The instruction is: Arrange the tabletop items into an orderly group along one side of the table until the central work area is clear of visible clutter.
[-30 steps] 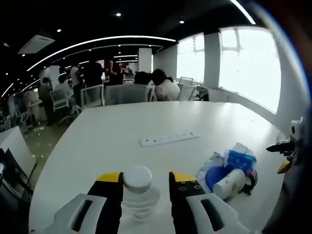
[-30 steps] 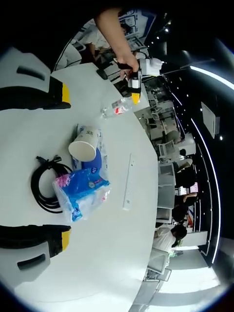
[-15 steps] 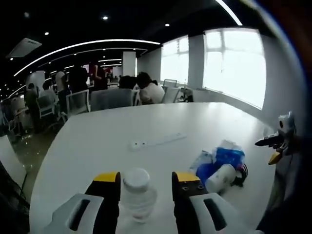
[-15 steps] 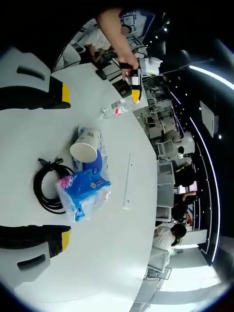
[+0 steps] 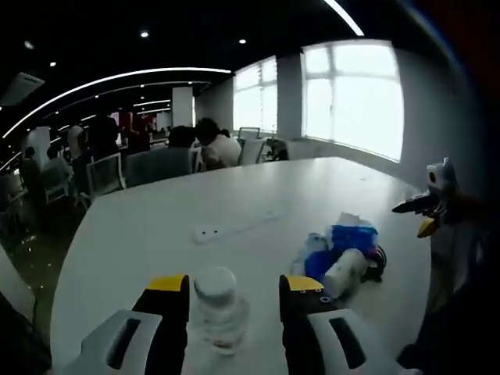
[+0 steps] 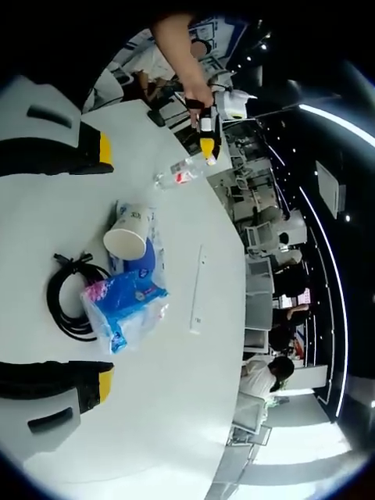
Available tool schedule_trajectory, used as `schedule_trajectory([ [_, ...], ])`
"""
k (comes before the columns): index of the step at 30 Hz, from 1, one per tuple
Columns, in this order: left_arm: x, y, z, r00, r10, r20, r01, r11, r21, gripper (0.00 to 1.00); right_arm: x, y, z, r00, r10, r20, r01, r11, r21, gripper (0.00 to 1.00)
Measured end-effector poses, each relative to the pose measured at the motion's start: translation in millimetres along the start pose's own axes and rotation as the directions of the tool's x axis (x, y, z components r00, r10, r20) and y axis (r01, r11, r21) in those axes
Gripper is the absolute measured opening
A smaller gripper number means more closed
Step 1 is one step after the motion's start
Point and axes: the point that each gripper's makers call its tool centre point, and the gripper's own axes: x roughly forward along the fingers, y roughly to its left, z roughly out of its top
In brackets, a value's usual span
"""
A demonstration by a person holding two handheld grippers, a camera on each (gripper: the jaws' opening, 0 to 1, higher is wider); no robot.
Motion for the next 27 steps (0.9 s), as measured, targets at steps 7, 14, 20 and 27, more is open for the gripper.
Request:
schedule_trajectory([
  [7, 6.4, 8.6, -1.9, 1.000, -0.007, -0.006, 0.007, 1.000, 0.003, 0.42, -4.1, -5.1, -8.2, 1.000, -0.017, -0.003, 0.017, 1.000, 0.019, 0.95],
  [14, 7.7, 13.7, -0.8, 0.998, -0.062, -0.007, 0.063, 0.996, 0.058, 0.31, -5.7, -11.3, -10.3, 1.000, -0.027, -0.001, 0.027, 0.999, 0.031, 0.95],
  [20, 11.4, 16.0, -2.0, 0.991, -0.133, -0.003, 0.133, 0.989, 0.060, 0.30, -6.2, -14.8, -11.2, 0.999, -0.037, -0.003, 0.037, 0.999, 0.034, 0.95],
  [27, 19.1, 9.0, -3.0, 0.983, -0.183, -0.020, 0.184, 0.980, 0.083, 0.22, -4.0, -19.1, -14.6, 0.999, -0.039, -0.013, 0.039, 0.998, 0.040, 0.94],
])
